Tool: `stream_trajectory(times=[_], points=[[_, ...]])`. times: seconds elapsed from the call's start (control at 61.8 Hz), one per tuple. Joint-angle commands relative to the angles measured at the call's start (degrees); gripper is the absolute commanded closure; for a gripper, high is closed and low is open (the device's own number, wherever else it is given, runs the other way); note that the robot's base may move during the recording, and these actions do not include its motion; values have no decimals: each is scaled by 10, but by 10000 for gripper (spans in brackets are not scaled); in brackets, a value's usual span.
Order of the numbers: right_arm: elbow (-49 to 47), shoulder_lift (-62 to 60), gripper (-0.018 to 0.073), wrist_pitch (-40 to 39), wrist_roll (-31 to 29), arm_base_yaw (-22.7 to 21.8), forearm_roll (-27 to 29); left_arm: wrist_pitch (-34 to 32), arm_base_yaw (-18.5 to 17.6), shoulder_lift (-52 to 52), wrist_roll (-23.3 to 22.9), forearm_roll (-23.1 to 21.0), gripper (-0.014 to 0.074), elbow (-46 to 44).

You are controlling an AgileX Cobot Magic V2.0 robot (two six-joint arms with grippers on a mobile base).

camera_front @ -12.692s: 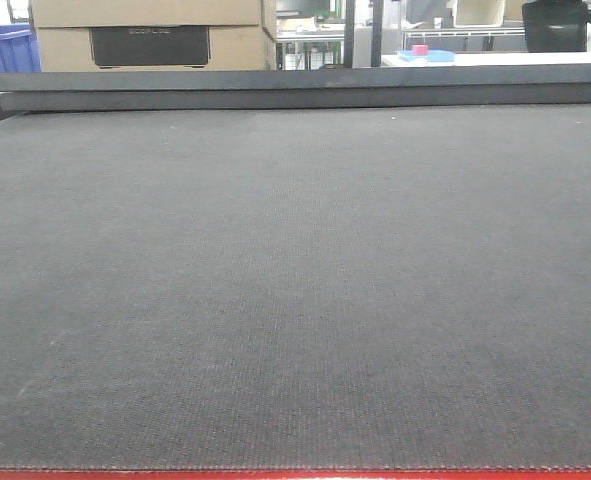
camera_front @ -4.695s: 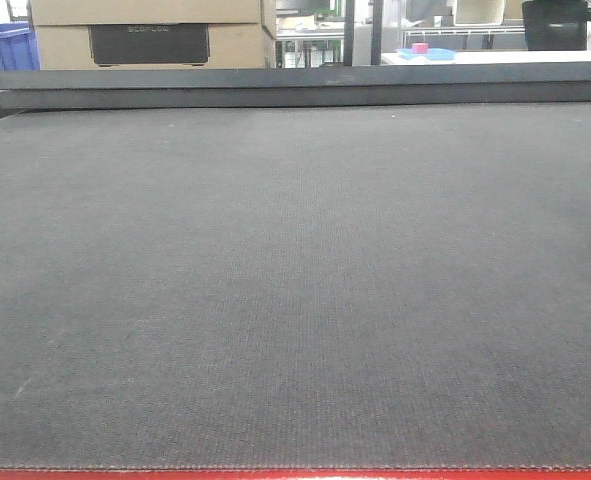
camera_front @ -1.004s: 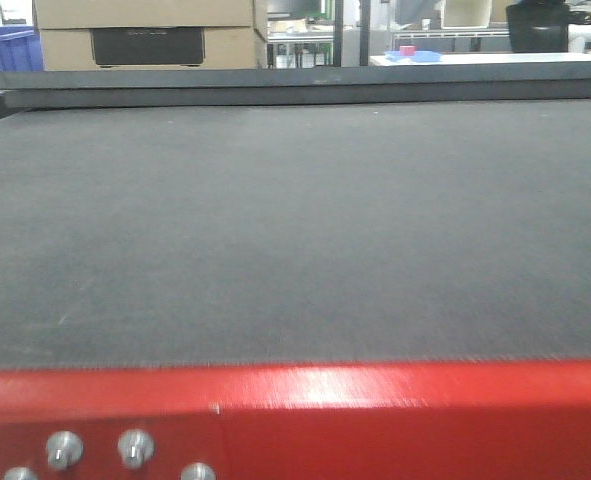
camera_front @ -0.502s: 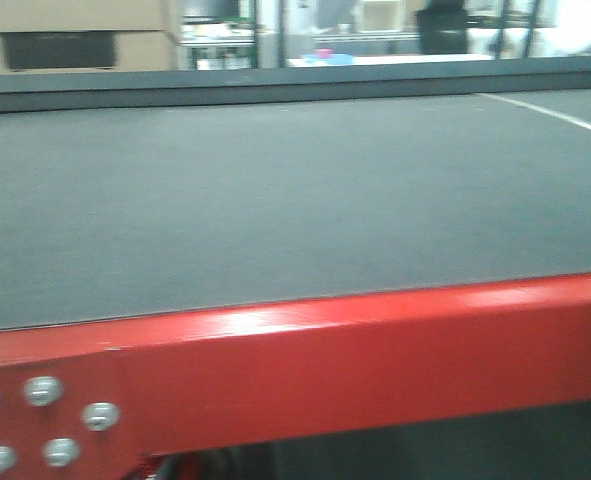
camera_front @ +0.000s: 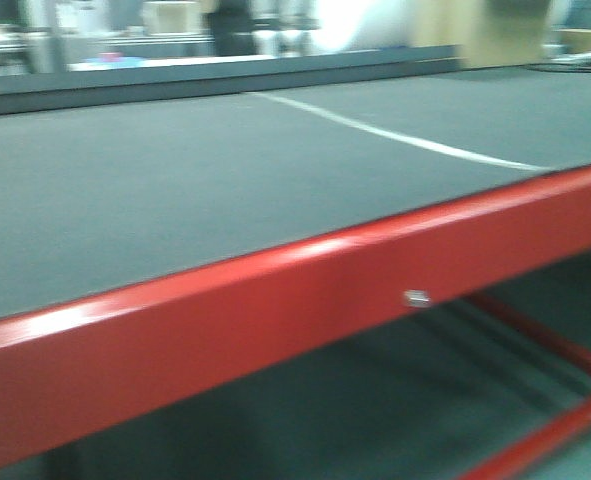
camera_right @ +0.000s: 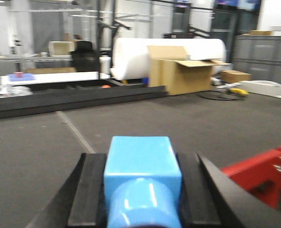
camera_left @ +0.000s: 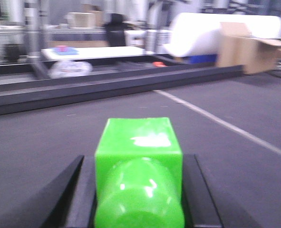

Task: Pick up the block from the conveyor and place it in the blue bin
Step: 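Turn the base away from the conveyor holding both blocks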

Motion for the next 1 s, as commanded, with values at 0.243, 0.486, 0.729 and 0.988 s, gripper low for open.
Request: stream_trajectory(times=[0.243,0.486,0.729,0.988], points=[[-4,-3,720,-8,-5,1,-1,-10,-5,-2,-3,-1,707,-1],[-4,-3,720,-8,-5,1,-1,-10,-5,-2,-3,-1,707,-1],[-4,-3,720,-8,-5,1,-1,-10,-5,-2,-3,-1,707,-1],[-4,-3,721,-8,-5,1,-1,-10,-5,-2,-3,-1,707,-1]])
